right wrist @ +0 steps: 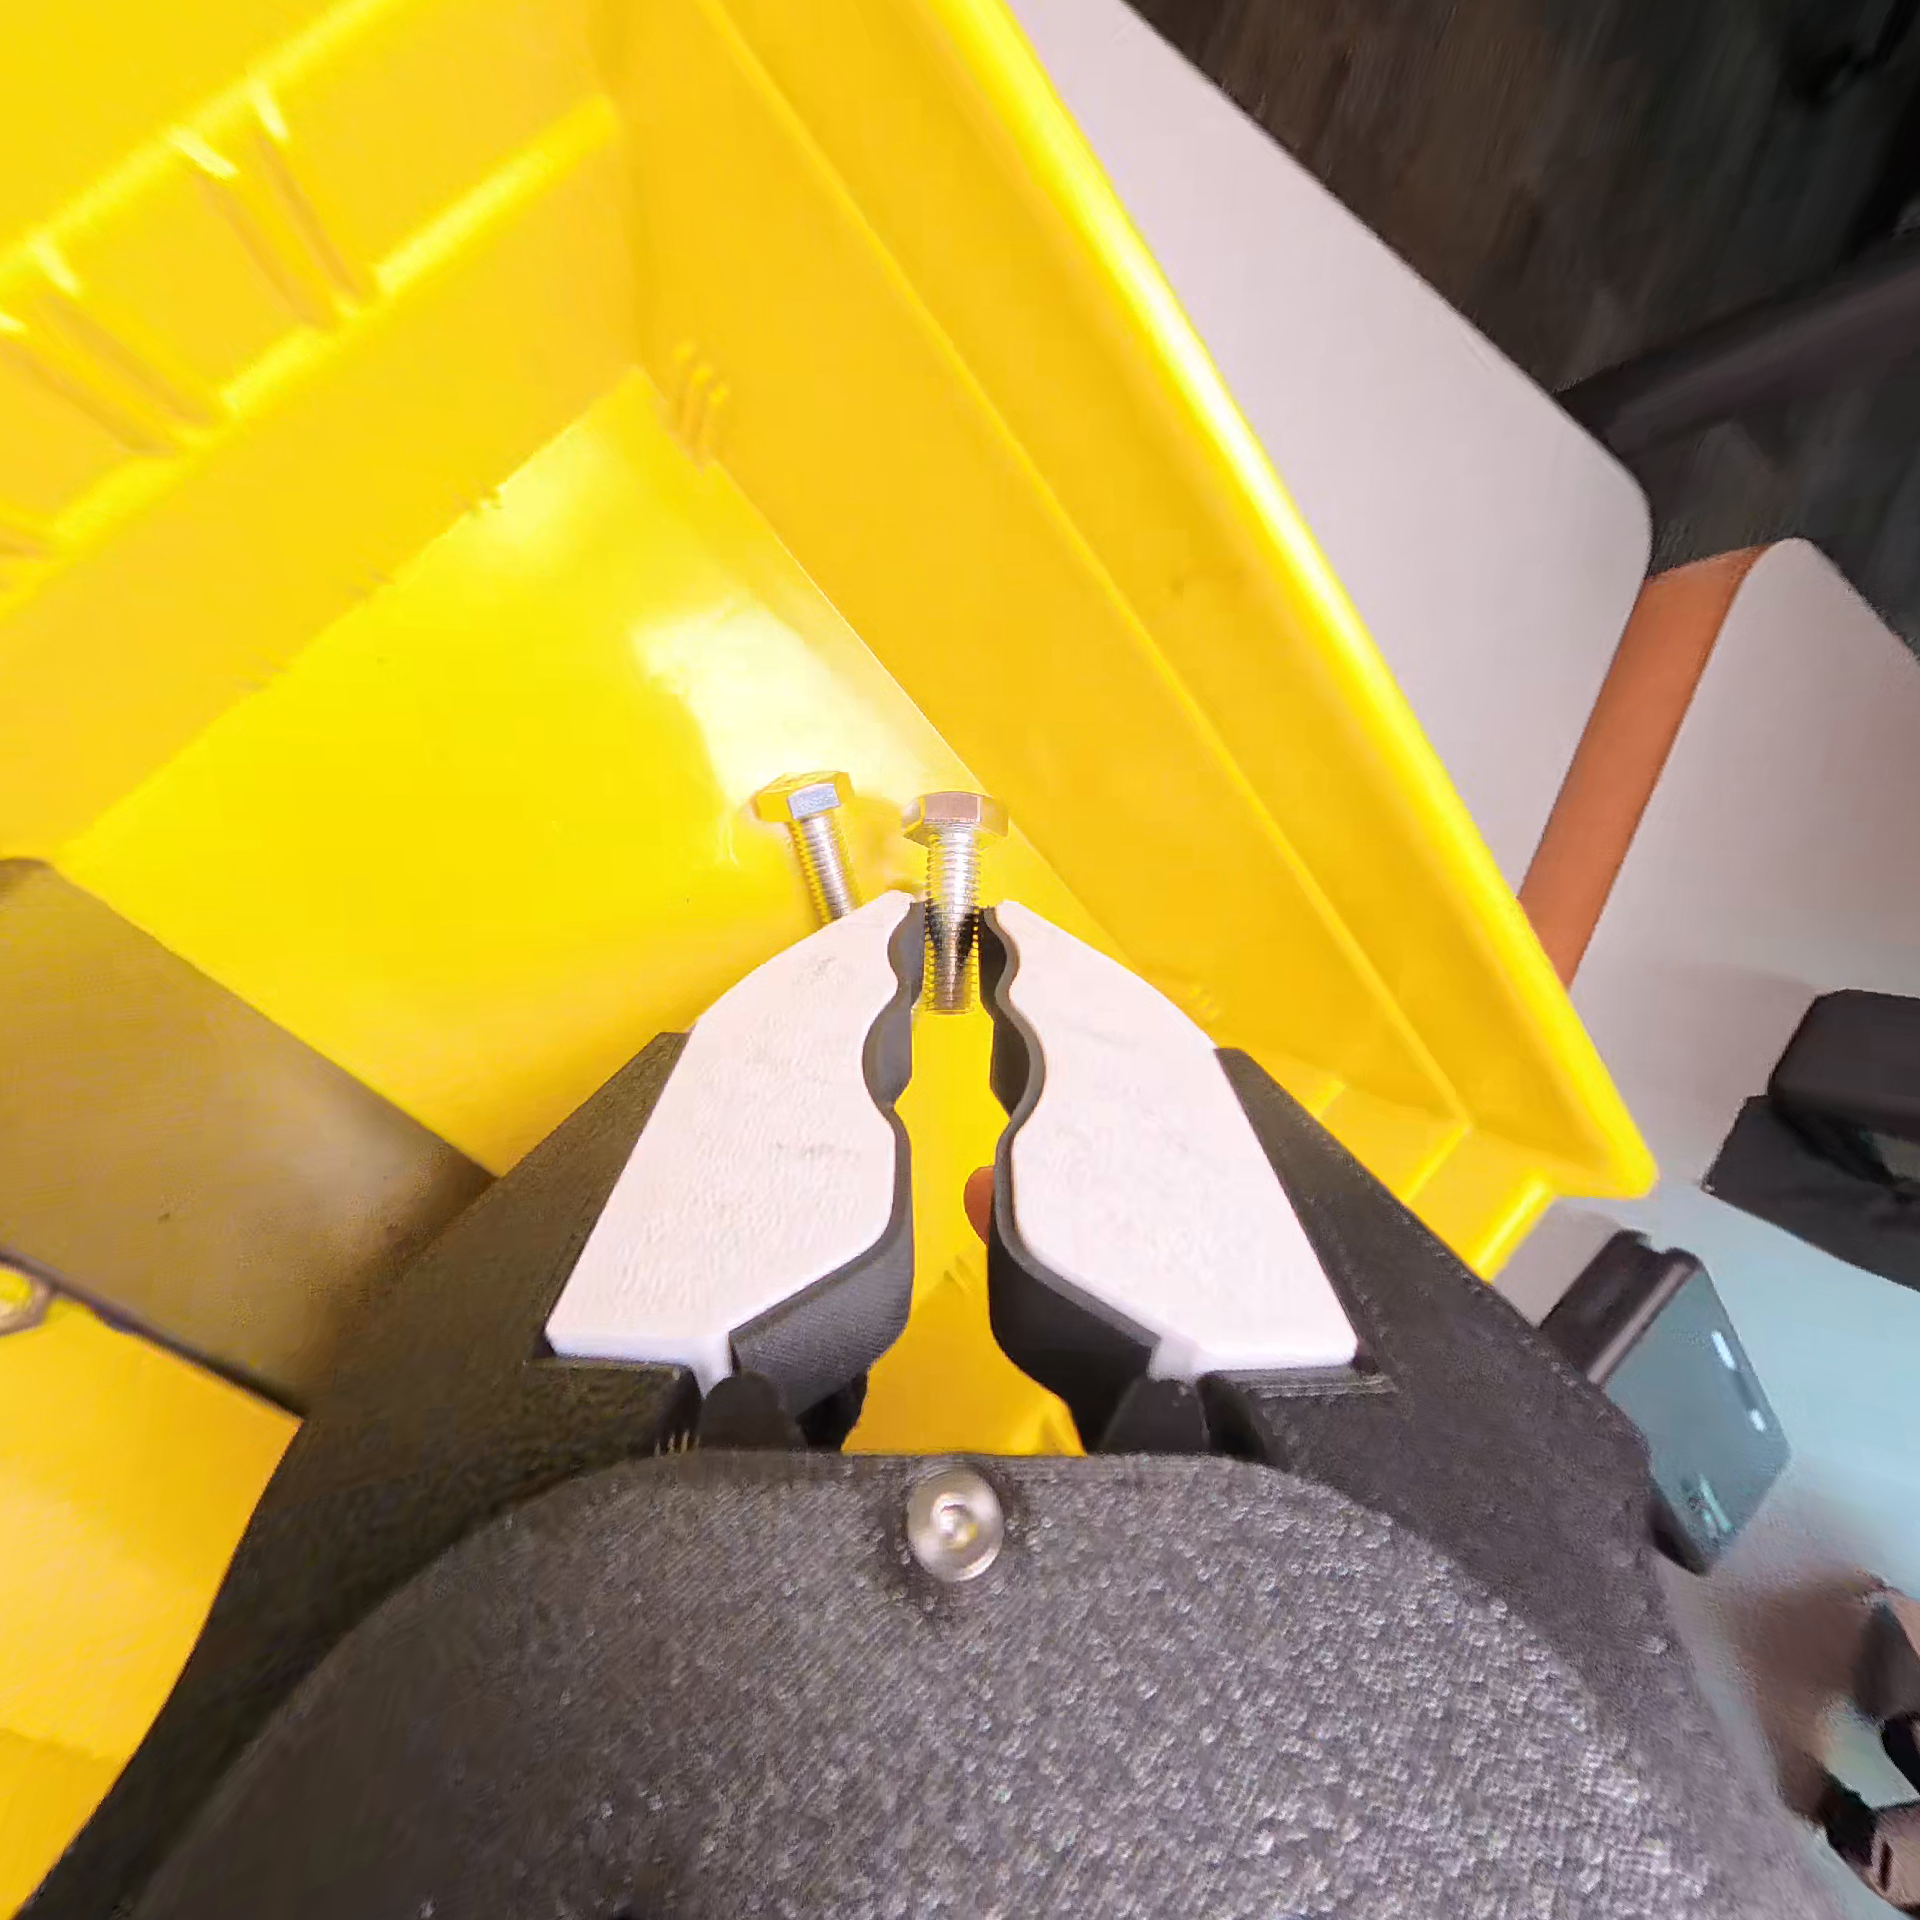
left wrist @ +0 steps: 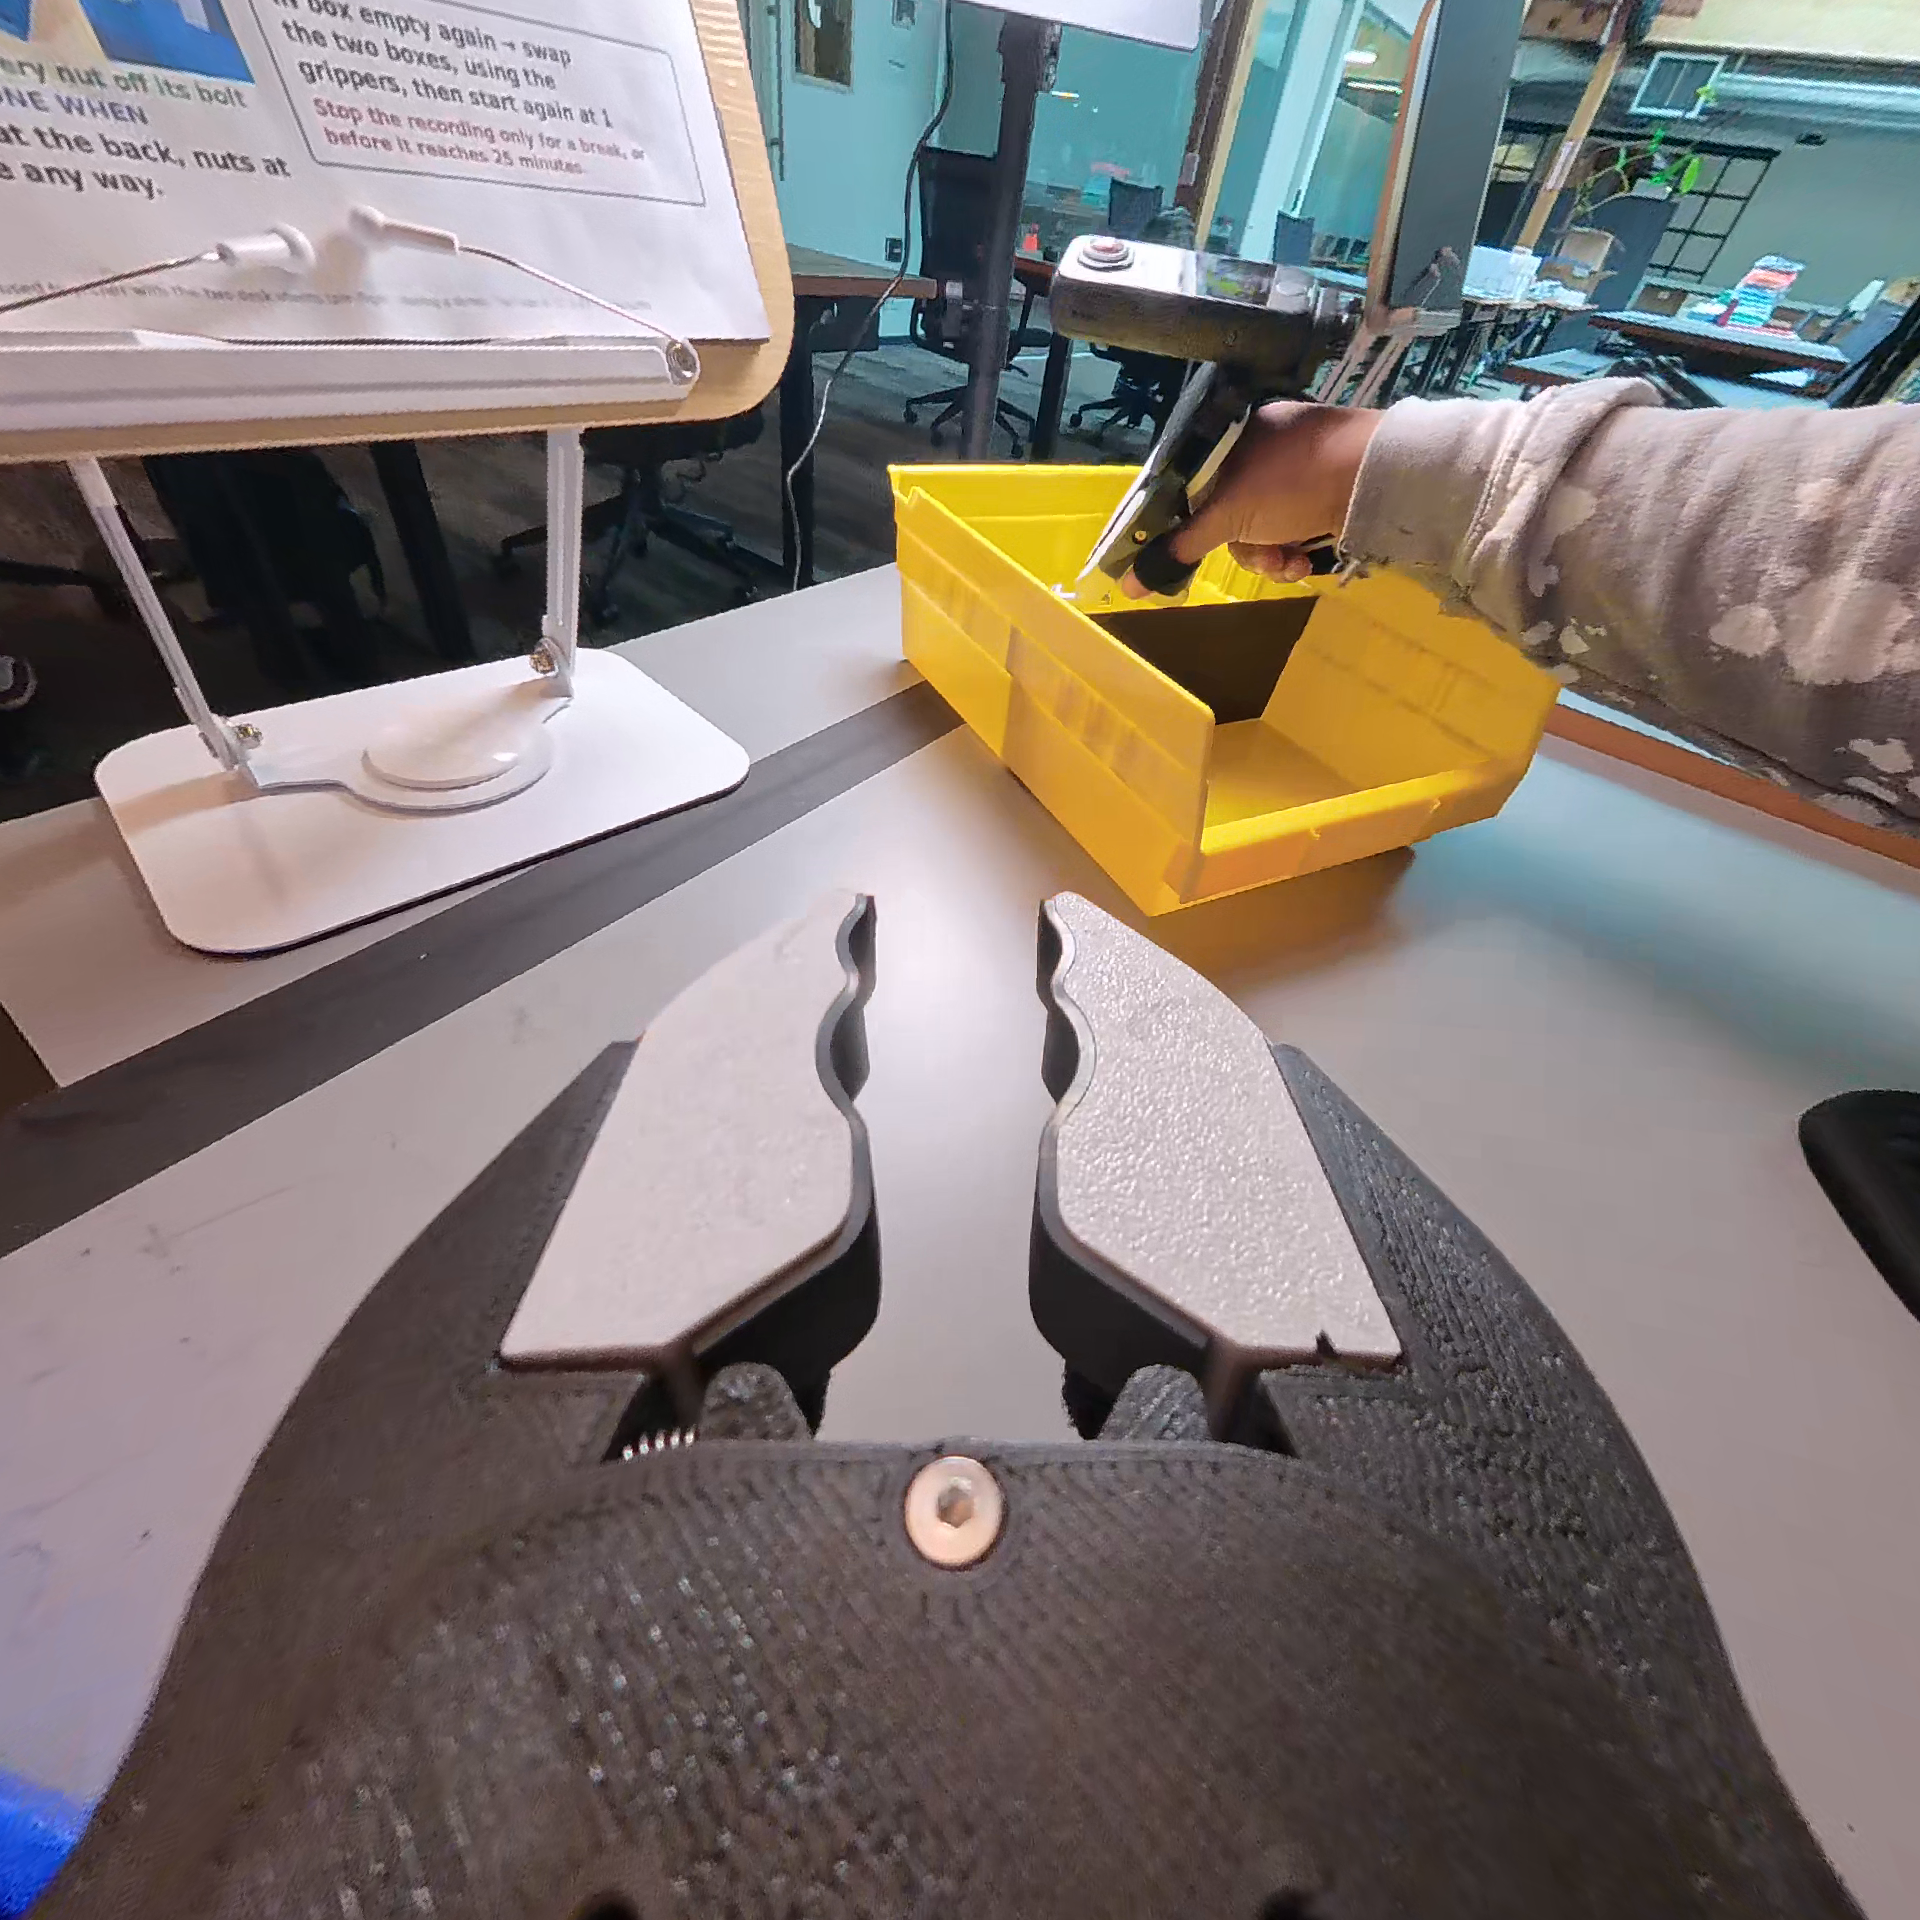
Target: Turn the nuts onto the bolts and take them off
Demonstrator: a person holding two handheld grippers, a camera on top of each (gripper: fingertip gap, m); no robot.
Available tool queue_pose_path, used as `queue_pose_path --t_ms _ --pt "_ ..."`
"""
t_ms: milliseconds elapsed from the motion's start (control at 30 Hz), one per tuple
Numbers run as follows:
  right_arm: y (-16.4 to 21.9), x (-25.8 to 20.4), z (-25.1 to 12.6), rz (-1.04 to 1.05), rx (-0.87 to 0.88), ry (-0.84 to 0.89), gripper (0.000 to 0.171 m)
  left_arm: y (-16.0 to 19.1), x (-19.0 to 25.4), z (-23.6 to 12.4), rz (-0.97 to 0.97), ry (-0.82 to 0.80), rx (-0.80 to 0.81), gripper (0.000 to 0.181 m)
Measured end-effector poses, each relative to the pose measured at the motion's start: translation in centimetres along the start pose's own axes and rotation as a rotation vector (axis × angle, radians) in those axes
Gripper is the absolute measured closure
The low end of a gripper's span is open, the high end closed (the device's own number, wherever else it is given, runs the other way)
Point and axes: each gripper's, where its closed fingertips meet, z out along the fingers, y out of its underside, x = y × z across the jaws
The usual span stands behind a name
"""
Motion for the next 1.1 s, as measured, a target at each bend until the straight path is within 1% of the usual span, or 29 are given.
queue_pose_path --t_ms 100,167,233,267,367,433,500,600,667,733,800,867,933,1000,1100 --pt "0.6 -0.7 1.4 0.022 -0.064 -0.026 0.161 0.5 -0.1 0.3 -0.009 0.004 -0.011 0.151" --pt "0.8 -0.9 1.6 0.009 -0.089 -0.031 0.159 0.8 0.0 0.4 -0.007 0.007 -0.018 0.151" --pt "0.1 -1.0 0.6 0.027 -0.047 -0.048 0.148 0.8 0.1 0.5 -0.003 0.009 -0.021 0.151" --pt "-0.5 -0.9 -0.3 0.037 -0.009 -0.056 0.146 0.8 0.2 0.5 -0.003 0.008 -0.019 0.151" --pt "-3.2 -0.3 -5.0 0.057 0.198 -0.047 0.145 0.6 0.2 0.4 -0.002 0.006 -0.011 0.151" --pt "-5.4 -1.1 -9.8 0.073 0.414 -0.072 0.145 0.3 0.1 0.3 0.000 0.000 -0.005 0.151" --pt "-6.4 -3.3 -15.1 0.079 0.629 -0.120 0.145 0.1 0.0 0.1 0.003 -0.008 0.002 0.151" --pt "-5.1 -8.1 -21.6 0.083 0.864 -0.219 0.145 -0.6 -0.5 -0.4 0.010 -0.028 0.019 0.151" --pt "-2.8 -12.1 -23.9 0.099 0.949 -0.319 0.145 -1.8 -1.4 -1.3 0.033 -0.060 0.039 0.152" --pt "-0.1 -16.1 -24.6 0.104 0.989 -0.408 0.145 -3.9 -3.6 -3.4 0.072 -0.132 0.069 0.152" --pt "2.6 -19.4 -24.3 0.105 0.997 -0.475 0.146 -6.3 -6.8 -6.3 0.084 -0.207 0.074 0.153" --pt "4.9 -22.2 -23.7 0.097 0.991 -0.537 0.147 -8.0 -11.1 -9.2 0.059 -0.284 0.009 0.152" --pt "6.5 -23.9 -23.3 0.106 1.000 -0.580 0.147 -8.7 -16.3 -12.0 0.023 -0.392 -0.084 0.152" --pt "7.1 -25.0 -23.1 0.116 1.023 -0.601 0.148 -7.6 -21.6 -14.0 -0.060 -0.502 -0.227 0.147" --pt "7.1 -25.9 -23.1 0.104 1.060 -0.609 0.149 -2.8 -27.3 -15.4 -0.201 -0.639 -0.458 0.138"
